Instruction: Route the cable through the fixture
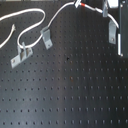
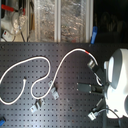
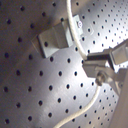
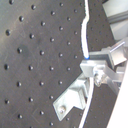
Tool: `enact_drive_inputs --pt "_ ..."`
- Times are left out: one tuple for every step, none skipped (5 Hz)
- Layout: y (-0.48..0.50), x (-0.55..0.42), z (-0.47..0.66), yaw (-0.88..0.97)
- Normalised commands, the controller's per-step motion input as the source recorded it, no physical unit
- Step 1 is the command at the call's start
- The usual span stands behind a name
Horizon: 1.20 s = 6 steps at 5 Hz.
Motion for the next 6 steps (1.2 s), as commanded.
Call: enact_drive_inputs --pt "0.262 0.025 0.22 0.43" --pt "0.22 0.128 0.26 0.52" --pt "0.015 0.003 0.0 0.0" --pt "-0.008 0.039 0.02 0.0" --pt "-0.129 -0.027 -0.02 -0.2" --pt "-0.103 -0.019 0.0 -0.55"
